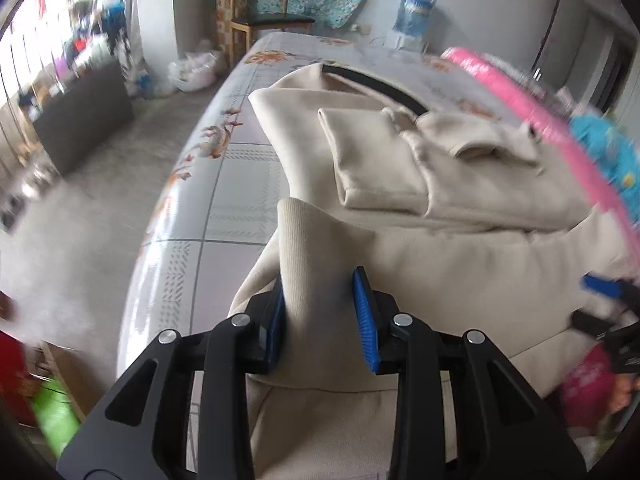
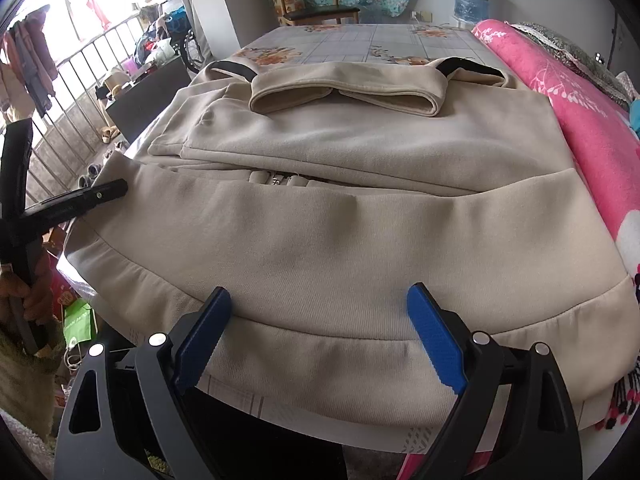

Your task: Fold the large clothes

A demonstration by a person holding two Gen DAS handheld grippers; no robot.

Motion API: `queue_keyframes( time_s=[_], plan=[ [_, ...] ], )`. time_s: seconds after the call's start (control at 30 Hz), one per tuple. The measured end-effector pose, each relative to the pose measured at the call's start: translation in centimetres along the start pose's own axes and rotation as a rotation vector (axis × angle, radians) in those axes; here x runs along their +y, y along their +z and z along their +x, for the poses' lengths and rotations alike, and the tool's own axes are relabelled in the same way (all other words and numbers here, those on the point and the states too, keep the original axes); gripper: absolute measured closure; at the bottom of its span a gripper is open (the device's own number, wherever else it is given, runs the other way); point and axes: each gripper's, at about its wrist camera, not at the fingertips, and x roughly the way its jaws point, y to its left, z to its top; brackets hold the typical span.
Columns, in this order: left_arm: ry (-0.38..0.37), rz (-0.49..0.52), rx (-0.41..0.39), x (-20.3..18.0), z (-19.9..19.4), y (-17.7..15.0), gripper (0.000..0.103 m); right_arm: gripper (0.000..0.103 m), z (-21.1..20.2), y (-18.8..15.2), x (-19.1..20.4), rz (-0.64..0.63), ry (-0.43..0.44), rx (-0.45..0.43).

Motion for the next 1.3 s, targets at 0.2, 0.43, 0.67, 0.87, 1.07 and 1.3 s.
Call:
queue_keyframes(
  time_s=[0.2,0.43,0.67,0.87,1.07,1.3],
  plan=[
    [0.148,0.074,-0.004,-2.1,-0.2,0.1,0.073,0.016,-1.7,0.8,-0.4,0.011,-0.036,-0.062],
    [0.196,0.103,-0.003,-2.6,-0.1,0.3,0.073,0.016,-0.7,1.7,-1.3,0.01,-0.113,-0.047],
    [0.202,0.105,-0.001,-3.0,-0.2,0.1,0.073,0.013,0.9,1.2,-1.8,0.028,-0.124,-0.001],
    [0.202,0.105,-0.002,-3.0,-0.3,0.1,0.073,0.012,0.8,1.2,-1.8,0.03,-0.124,0.005],
    [0.205,0.107,-0.001,-3.0,-0.2,0.1,0.073,0.009,1.1,1.3,-1.5,0.025,-0.144,0.006],
    [0.207,0.108,-0.002,-3.0,-0.3,0.1,0.073,0.006,1.2,1.3,-1.5,0.025,-0.153,0.006]
  ],
)
